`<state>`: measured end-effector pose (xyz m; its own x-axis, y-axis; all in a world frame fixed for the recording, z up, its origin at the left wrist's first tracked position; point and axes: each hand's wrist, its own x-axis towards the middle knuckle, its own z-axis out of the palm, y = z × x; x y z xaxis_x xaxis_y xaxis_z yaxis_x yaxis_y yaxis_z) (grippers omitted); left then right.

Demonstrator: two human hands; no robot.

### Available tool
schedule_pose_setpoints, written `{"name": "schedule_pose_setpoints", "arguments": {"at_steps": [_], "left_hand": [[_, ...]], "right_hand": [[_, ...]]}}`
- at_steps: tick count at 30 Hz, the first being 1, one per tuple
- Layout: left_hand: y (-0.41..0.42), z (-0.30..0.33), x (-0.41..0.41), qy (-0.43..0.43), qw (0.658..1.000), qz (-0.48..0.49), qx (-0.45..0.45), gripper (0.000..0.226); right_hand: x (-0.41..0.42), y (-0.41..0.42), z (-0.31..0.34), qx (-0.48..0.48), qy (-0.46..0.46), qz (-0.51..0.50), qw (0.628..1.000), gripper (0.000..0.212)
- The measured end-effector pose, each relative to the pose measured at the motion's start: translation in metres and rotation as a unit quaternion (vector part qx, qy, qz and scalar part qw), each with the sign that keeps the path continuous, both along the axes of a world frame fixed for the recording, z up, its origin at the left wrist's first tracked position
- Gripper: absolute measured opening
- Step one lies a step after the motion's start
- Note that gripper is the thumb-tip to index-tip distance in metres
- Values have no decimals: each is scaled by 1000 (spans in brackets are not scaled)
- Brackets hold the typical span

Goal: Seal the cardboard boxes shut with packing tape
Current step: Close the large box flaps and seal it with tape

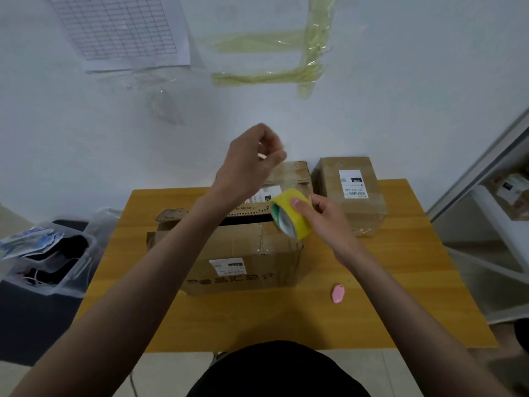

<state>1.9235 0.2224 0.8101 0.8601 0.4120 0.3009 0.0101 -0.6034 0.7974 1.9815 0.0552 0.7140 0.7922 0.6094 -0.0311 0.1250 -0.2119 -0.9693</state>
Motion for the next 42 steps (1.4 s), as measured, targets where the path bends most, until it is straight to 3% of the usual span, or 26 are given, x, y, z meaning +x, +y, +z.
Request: {"name": "schedule_pose_setpoints", "arguments": {"at_steps": [2, 5, 8, 11, 15, 18, 23, 26, 28, 31, 33, 36, 39, 42], "left_hand": [[-12, 6, 10, 6, 999, -29, 41, 12], [-20, 9, 19, 15, 997, -42, 66, 12], [-20, 9, 22, 27, 996, -41, 75, 9], [-18, 10, 22, 34, 995, -40, 79, 9], [-15, 16, 18, 30, 995, -39, 89, 11], [-10, 18, 9, 30, 993, -38, 106, 10], [0, 20, -15, 38, 990, -34, 130, 11], [5, 19, -28, 39, 989, -27, 141, 11], [8, 17, -36, 38, 988, -25, 148, 11], [14, 16, -48, 34, 987, -24, 152, 11], [18, 16, -54, 33, 987, -23, 154, 11], [26, 19, -59, 27, 987, -19, 155, 11], [36, 21, -61, 10, 989, -15, 144, 11], [44, 13, -60, 4, 990, -19, 141, 12]], "right_hand": [[0, -6, -3, 28, 25, -36, 999, 51], [14, -15, -28, 49, 13, -170, 984, 46], [40, -27, -89, -61, -13, -229, 971, 26], [52, -45, -170, -263, -15, -159, 951, 17], [40, -68, -256, -472, 41, -11, 880, 43], [32, -82, -286, -524, 71, 45, 847, 42], [18, -94, -321, -536, 15, -8, 844, 39], [19, -92, -328, -507, 46, -14, 861, 34], [21, -87, -325, -470, 79, -71, 876, 27], [34, -66, -306, -325, 104, -203, 918, 22], [60, -46, -299, -219, 57, -252, 941, 25], [59, 2, -182, -85, -40, -264, 960, 17], [56, 41, -83, 28, -108, -270, 956, 19], [45, 69, -44, 77, -150, -163, 972, 18]]}}
